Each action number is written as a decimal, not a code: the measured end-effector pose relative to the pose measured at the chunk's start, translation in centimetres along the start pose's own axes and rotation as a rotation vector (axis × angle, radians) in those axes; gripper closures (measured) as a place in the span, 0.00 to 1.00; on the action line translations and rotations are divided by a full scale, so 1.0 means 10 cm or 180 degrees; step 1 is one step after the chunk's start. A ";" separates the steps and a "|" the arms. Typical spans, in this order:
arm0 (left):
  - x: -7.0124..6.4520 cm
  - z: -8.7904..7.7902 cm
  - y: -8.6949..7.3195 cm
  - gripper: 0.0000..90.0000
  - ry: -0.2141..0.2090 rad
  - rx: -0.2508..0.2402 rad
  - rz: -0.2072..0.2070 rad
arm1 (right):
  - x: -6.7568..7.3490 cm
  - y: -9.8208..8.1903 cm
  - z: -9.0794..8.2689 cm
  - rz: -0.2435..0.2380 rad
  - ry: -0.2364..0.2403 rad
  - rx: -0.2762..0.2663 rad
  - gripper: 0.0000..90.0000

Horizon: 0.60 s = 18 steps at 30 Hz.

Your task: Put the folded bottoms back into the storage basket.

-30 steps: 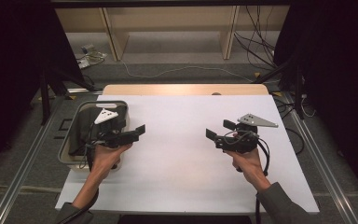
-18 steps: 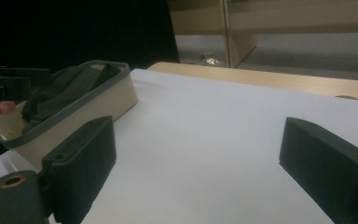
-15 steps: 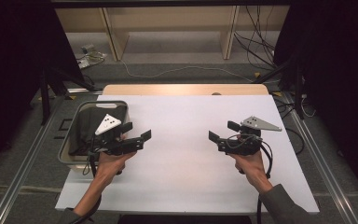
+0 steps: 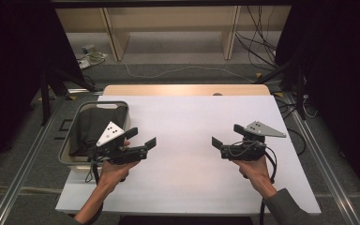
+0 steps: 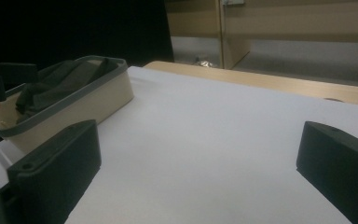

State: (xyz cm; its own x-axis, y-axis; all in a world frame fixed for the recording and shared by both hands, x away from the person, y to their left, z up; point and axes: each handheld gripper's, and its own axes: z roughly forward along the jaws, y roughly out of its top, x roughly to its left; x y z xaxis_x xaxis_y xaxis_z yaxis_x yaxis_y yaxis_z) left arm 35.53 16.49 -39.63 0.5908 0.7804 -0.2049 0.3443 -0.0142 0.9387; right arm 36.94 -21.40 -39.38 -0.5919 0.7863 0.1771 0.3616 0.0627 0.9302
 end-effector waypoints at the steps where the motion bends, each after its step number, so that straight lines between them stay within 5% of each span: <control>1: -0.01 -0.01 -0.01 0.17 -0.0011 0.0002 0.0013 | 0.00 -0.01 -0.01 -0.0006 -0.0003 -0.0002 0.00; 18: -0.12 -0.12 -0.18 0.17 -0.0102 0.0048 0.0261 | 0.05 -0.13 -0.14 -0.0079 0.0028 -0.0008 0.00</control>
State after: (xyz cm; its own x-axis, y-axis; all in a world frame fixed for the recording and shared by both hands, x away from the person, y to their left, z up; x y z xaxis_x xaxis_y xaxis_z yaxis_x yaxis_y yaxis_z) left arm 33.35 16.32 -40.79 0.6403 0.7559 -0.1365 0.3047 -0.0869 0.9485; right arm 35.16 -21.92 -40.08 -0.6069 0.7792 0.1567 0.3448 0.0805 0.9352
